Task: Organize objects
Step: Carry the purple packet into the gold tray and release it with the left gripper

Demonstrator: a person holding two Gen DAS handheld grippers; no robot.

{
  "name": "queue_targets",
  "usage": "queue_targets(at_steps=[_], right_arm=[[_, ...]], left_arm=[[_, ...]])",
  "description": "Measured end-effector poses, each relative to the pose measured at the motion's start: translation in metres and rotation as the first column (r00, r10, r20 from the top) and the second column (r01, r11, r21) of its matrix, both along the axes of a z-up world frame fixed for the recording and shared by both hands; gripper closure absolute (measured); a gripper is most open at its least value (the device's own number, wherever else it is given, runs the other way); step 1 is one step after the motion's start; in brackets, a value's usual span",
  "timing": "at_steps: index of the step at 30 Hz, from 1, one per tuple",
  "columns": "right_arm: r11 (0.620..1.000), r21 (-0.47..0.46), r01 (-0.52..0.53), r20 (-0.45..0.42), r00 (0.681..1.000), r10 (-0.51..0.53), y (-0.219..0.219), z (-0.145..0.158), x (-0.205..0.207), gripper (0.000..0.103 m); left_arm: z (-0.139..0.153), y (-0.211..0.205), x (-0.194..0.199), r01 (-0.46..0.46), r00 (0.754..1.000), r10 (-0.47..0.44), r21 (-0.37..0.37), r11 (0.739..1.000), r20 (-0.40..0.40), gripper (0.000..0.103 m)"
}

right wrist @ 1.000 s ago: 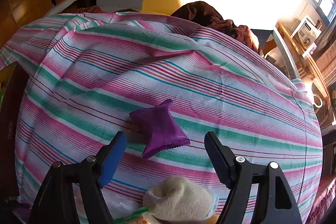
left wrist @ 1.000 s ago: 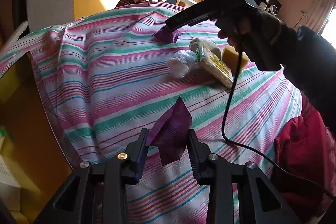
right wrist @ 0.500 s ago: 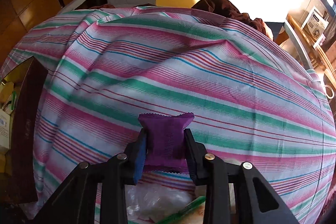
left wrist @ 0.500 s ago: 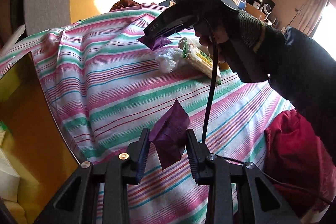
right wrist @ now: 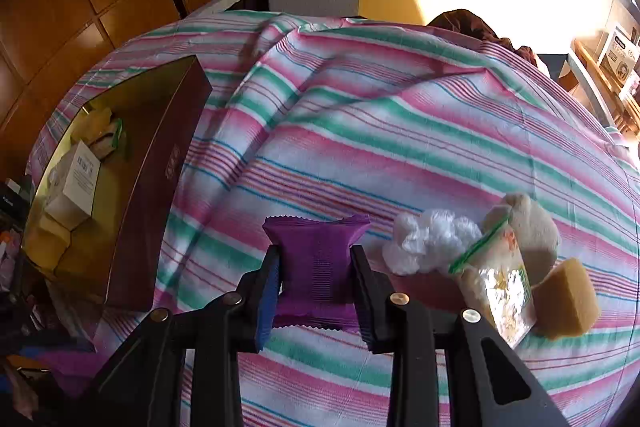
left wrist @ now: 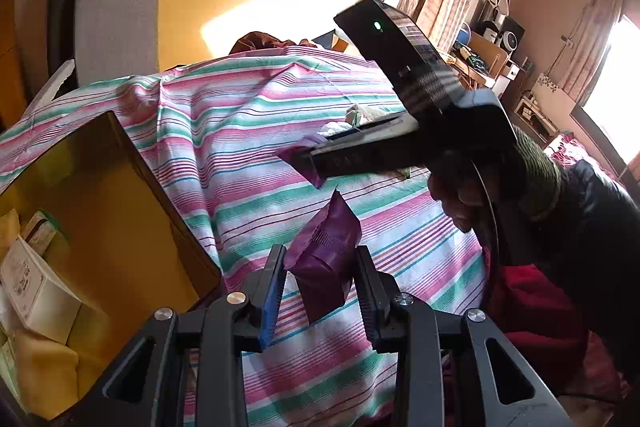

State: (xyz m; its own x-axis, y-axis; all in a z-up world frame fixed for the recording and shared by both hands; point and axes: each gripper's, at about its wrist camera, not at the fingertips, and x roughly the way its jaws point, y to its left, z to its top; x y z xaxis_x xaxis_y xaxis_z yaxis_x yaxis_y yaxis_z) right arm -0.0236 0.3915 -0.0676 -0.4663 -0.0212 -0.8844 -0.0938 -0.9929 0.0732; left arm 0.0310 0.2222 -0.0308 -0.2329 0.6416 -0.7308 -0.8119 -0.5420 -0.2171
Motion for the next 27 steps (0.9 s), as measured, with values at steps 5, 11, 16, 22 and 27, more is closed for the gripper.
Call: queue_targets(at_steps=[5,11,16,22,27], right_arm=[[0.998,0.043,0.041,0.062,0.997,-0.044,0.0,-0.024,0.024,0.07],[0.997,0.008,0.073,0.046,0.996,-0.073,0.007,-0.033,0.032,0.071],[0.998,0.017,0.066,0.05,0.996,-0.067,0.003,-0.035,0.032,0.071],[0.998,0.02,0.067,0.055,0.996,-0.068,0.003,-0.036,0.031,0.07],[0.998,0.031,0.063,0.058,0.996,-0.065,0.003,-0.035,0.032,0.07]], left_arm=[[0.0,-0.018,-0.005,-0.05,0.999,0.05,0.004,0.999,0.004,0.069],[0.003,-0.05,-0.021,-0.154,0.988,0.153,0.016,0.988,0.004,0.069],[0.006,-0.081,-0.037,-0.253,0.967,0.253,0.029,0.967,0.014,0.069],[0.012,-0.115,-0.064,-0.36,0.933,0.358,0.053,0.931,0.038,0.069],[0.015,-0.138,-0.099,-0.437,0.898,0.433,0.055,0.898,0.078,0.069]])
